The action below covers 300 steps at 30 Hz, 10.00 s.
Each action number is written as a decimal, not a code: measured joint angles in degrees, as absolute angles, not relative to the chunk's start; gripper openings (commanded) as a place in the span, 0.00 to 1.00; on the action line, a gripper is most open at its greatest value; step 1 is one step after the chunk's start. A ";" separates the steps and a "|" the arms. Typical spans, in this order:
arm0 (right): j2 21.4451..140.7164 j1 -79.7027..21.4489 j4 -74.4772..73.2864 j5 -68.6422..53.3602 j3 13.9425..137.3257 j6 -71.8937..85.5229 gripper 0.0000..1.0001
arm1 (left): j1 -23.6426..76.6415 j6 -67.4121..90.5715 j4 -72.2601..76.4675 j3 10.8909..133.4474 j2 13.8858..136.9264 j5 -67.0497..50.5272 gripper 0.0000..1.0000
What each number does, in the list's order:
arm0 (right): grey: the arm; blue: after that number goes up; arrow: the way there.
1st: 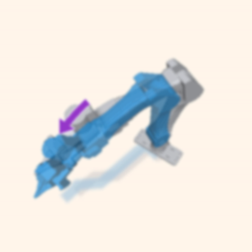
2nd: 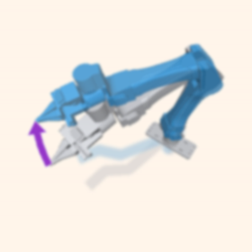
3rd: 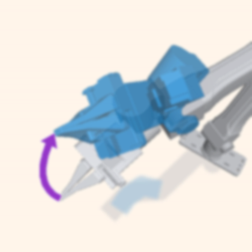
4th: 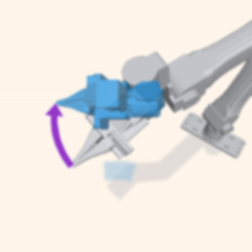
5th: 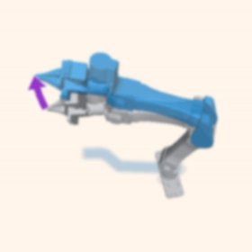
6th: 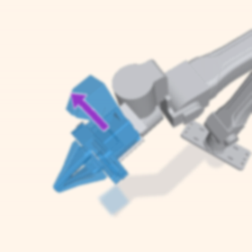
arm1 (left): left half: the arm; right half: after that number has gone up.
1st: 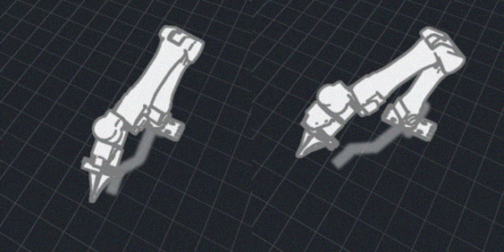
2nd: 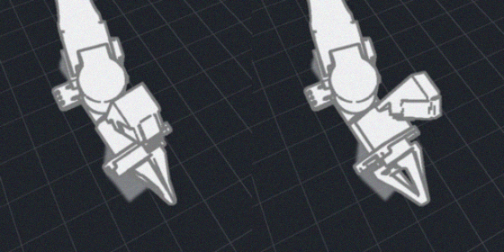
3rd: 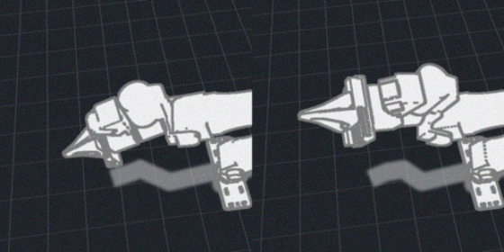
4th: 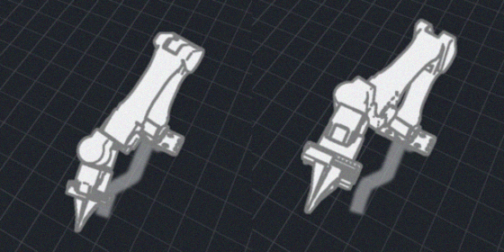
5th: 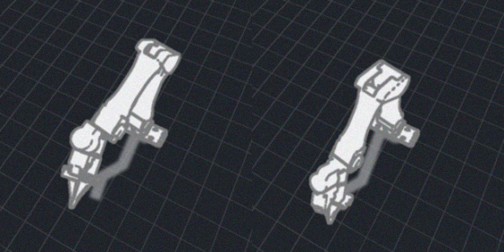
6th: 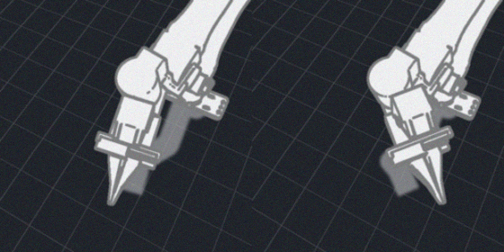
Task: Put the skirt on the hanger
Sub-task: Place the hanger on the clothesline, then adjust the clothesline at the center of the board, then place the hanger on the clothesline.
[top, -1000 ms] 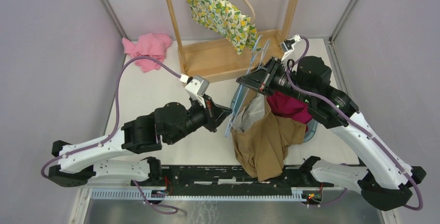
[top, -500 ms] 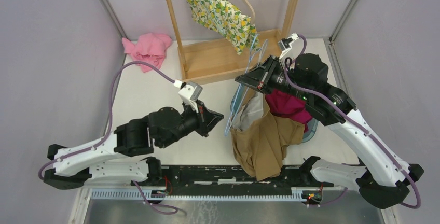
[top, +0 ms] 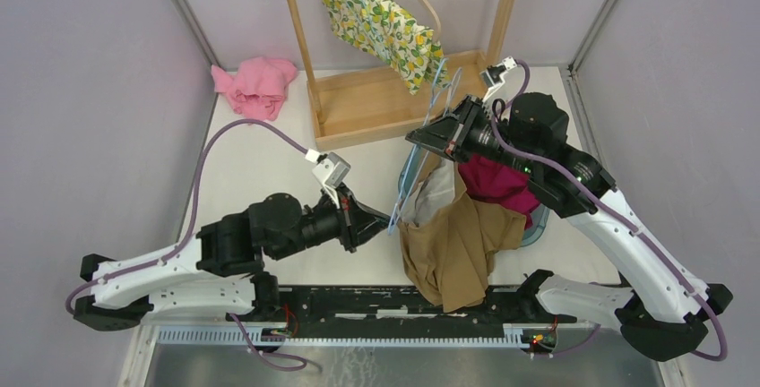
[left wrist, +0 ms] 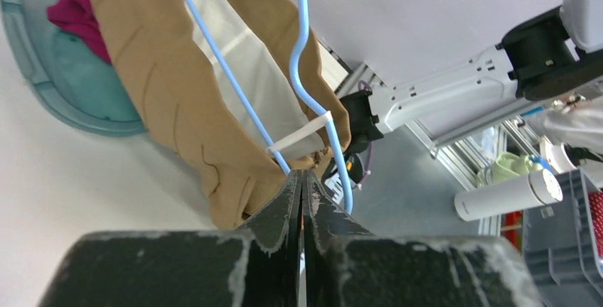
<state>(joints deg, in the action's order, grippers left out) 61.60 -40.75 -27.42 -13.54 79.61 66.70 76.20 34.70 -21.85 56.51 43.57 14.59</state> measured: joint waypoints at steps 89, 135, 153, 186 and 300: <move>109.93 11.09 -3.46 -69.58 148.99 98.06 0.01 | 65.21 24.95 -25.32 65.25 44.27 14.85 0.08; 104.68 -5.13 -25.87 -61.76 128.29 60.27 0.01 | 45.06 23.62 -17.61 90.30 77.73 -1.21 0.56; 90.35 -2.35 -44.64 -58.57 131.24 47.75 0.01 | 38.98 25.61 -17.39 83.99 78.63 7.18 0.69; 73.67 1.52 -51.40 -52.53 120.03 44.51 0.01 | 34.06 31.35 -17.34 120.86 136.94 20.82 0.80; 113.08 -11.35 -20.45 -56.51 136.14 66.32 0.01 | 29.52 34.61 -5.78 49.32 91.29 10.31 0.59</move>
<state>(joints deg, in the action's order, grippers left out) 113.08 -11.35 -20.45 -56.51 136.14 66.32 29.52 34.61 -5.78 49.32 91.29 10.31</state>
